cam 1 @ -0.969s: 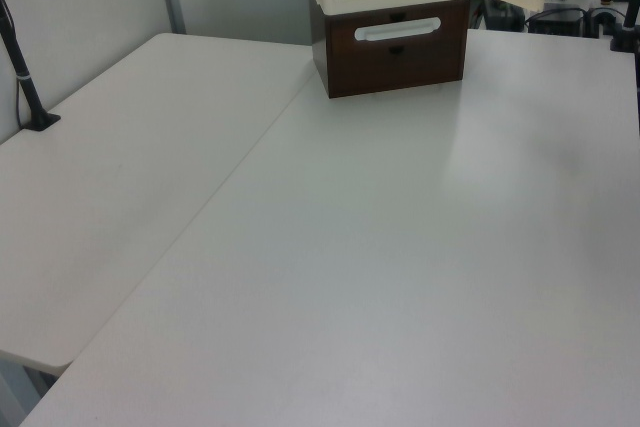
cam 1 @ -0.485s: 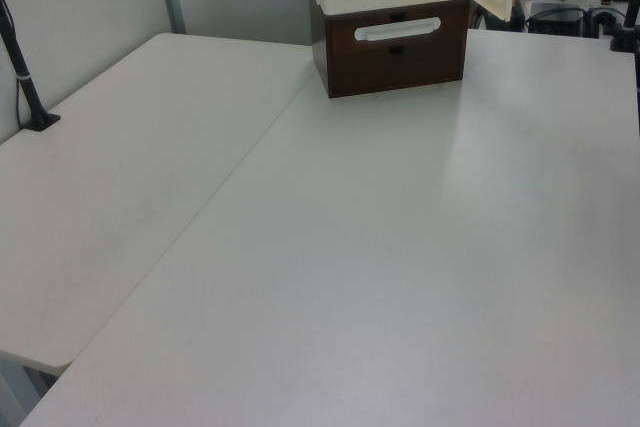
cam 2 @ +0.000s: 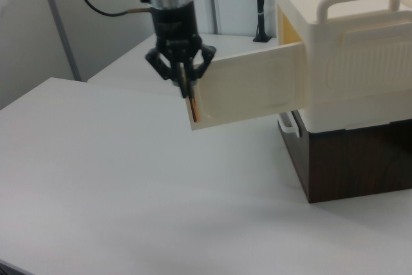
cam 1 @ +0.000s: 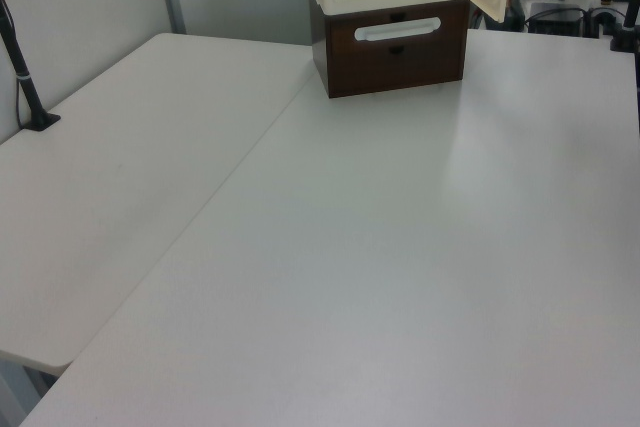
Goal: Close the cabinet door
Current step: 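Move the gripper to the door's outer face and push it toward the cabinet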
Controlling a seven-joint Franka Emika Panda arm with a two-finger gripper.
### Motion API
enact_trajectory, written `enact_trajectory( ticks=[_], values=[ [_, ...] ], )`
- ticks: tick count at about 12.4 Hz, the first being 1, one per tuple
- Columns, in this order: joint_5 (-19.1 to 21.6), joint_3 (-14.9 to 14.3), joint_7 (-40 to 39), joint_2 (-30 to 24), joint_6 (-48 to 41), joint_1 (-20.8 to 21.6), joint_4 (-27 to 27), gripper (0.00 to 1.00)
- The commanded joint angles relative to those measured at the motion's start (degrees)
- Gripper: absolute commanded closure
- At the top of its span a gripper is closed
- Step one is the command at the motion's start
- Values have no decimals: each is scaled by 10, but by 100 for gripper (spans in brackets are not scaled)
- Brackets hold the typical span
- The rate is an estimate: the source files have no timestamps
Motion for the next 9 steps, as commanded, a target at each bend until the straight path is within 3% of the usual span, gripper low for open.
enact_trajectory(
  ticks=[1,4,6,9],
  values=[
    [24,-9,-11,26,97,4,-6,89],
    [70,-10,5,60,168,2,-6,91],
    [121,-8,82,68,242,-8,-8,91],
    [148,-6,183,87,322,-5,-10,91]
  ],
)
